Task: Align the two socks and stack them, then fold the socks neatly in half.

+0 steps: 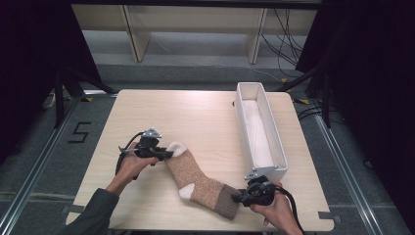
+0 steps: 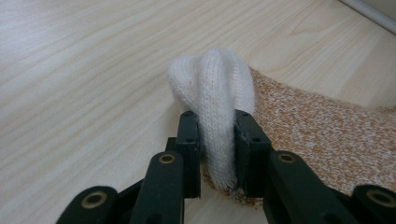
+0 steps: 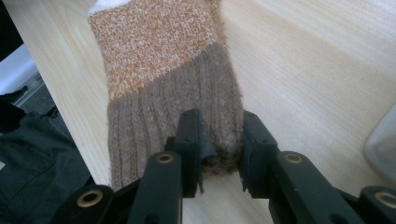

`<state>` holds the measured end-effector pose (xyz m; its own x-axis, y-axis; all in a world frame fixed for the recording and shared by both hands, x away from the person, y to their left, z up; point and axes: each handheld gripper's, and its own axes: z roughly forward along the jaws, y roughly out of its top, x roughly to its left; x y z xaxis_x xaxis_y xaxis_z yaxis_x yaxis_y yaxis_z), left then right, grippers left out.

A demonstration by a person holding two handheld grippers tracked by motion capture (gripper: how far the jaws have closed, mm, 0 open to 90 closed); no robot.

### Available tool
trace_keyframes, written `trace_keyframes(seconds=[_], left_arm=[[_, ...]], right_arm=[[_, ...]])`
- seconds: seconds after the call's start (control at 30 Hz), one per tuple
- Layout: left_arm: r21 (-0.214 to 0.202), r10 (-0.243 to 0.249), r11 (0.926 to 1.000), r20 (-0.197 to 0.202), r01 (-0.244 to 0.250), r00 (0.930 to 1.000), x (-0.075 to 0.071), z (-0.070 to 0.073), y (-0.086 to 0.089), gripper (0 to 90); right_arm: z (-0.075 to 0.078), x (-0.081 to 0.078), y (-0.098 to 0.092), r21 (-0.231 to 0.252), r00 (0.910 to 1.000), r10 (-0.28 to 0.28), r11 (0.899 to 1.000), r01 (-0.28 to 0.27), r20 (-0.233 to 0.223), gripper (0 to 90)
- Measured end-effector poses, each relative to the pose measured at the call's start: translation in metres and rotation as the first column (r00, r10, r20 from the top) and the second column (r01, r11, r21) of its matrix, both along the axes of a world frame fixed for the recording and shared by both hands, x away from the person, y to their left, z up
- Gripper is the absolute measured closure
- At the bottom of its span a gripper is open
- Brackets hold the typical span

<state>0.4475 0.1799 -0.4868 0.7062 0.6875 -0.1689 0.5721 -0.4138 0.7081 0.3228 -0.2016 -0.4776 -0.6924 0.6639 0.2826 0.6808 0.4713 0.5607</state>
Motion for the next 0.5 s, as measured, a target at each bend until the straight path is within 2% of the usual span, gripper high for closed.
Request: trace_keyframes(seconds=[0.1, 0.17, 0.23, 0.27, 0.3, 0.33, 0.43, 0.47, 0.5], left_arm=[[0.008, 0.001, 1.0, 0.008, -0.001, 1.0, -0.007, 0.001, 0.005, 73.7], [0.006, 0.005, 1.0, 0.012, -0.005, 0.9999, -0.012, 0.001, 0.008, 73.7], [-0.002, 0.011, 0.9999, 0.015, -0.011, 0.9998, -0.016, 0.001, 0.012, 73.7], [-0.003, 0.012, 0.9999, 0.018, -0.012, 0.9998, -0.019, 0.001, 0.014, 73.7], [-0.003, 0.015, 0.9999, 0.016, -0.015, 0.9998, -0.022, 0.001, 0.016, 73.7], [-0.008, 0.021, 0.9998, 0.021, -0.021, 0.9996, -0.025, 0.001, 0.018, 73.7], [-0.014, 0.023, 0.9996, 0.023, -0.023, 0.9995, -0.034, 0.003, 0.025, 73.7], [-0.016, 0.029, 0.9995, 0.025, -0.028, 0.9993, -0.038, 0.004, 0.026, 73.8], [-0.022, 0.028, 0.9994, 0.026, -0.027, 0.9993, -0.042, 0.005, 0.028, 73.7]], right_arm=[[0.0, 0.005, 0.001, -0.019, 0.999, 0.032, 0.999, -0.031, 0.031, 72.5], [0.001, 0.007, 0.002, -0.016, 0.9998, 0.014, 1.0, -0.014, 0.013, 72.6], [0.002, 0.01, 0.002, -0.031, 0.9992, 0.031, 0.999, -0.03, 0.027, 72.7], [0.002, 0.013, 0.003, -0.031, 0.9973, 0.053, 0.998, -0.052, 0.05, 72.9], [0.005, 0.012, 0.004, -0.045, 0.9994, 0.027, 0.999, -0.026, 0.02, 73.0], [0.006, 0.015, 0.005, -0.041, 0.9979, 0.053, 0.998, -0.051, 0.037, 73.2], [0.015, 0.018, 0.008, -0.062, 0.9974, 0.06, 0.996, -0.057, 0.04, 73.7], [0.018, 0.02, 0.009, -0.056, 0.9953, 0.083, 0.995, -0.081, 0.049, 73.8], [0.021, 0.021, 0.011, -0.066, 0.996, 0.08, 0.995, -0.077, 0.04, 73.9]])
